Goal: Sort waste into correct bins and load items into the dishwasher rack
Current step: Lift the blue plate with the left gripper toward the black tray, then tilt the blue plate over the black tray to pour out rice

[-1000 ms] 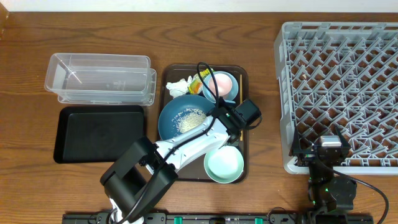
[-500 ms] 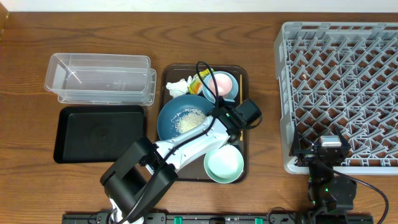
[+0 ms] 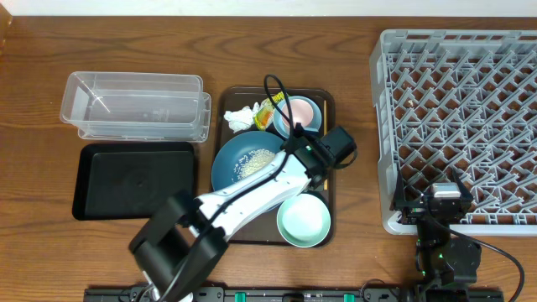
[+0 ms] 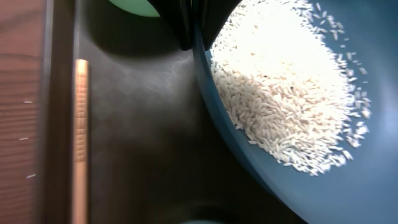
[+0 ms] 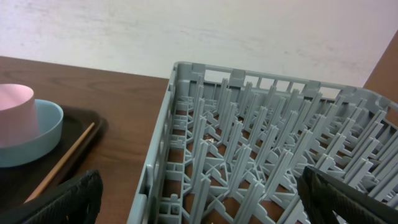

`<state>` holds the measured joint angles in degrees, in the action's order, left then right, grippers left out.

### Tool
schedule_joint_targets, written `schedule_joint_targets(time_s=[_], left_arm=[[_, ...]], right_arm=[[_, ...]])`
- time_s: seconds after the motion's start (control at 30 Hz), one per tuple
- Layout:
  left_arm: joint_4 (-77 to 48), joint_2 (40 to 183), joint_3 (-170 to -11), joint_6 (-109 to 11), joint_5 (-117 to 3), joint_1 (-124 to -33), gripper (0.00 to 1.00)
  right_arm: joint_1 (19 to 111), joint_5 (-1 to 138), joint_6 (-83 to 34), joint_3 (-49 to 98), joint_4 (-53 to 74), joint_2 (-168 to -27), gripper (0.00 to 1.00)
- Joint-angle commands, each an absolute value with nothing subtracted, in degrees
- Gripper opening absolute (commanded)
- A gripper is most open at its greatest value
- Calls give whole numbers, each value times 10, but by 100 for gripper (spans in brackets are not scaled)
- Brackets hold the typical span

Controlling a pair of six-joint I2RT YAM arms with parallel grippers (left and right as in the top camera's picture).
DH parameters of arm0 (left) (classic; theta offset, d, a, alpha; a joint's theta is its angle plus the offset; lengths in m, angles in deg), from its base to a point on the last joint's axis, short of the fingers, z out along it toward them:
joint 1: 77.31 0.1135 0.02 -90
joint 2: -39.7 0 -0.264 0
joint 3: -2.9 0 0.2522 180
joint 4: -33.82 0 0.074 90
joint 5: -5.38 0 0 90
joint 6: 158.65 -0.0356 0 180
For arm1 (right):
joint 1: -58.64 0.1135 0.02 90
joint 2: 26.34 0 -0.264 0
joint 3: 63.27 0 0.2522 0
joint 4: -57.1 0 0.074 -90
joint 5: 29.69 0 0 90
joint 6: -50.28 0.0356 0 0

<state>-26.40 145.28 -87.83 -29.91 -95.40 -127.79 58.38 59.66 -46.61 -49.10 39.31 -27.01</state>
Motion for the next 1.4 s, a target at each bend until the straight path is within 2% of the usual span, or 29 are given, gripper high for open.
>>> schedule_joint_targets(time_s=[0.0,0.17,0.43,0.97,1.37], left_arm=[[-276,1400,-896,-300,-963,-1279,6],[-297,1342,-896,-300,-963,-1265,6],[-333,1252,-896,-309,-951,-1184,6],[-322,1212,-891,-411,-662,-885,6],[-326,1211,-874,-473,-441,-695,6]], right_arm=[[583,599,-460,-492,390,-267,99],[583,599,-460,-492,390,-267,99],[583,599,-460,-492,390,-267,99],[583,599,-460,-492,390,-267,99],[583,599,-460,-492,390,-267,99]])
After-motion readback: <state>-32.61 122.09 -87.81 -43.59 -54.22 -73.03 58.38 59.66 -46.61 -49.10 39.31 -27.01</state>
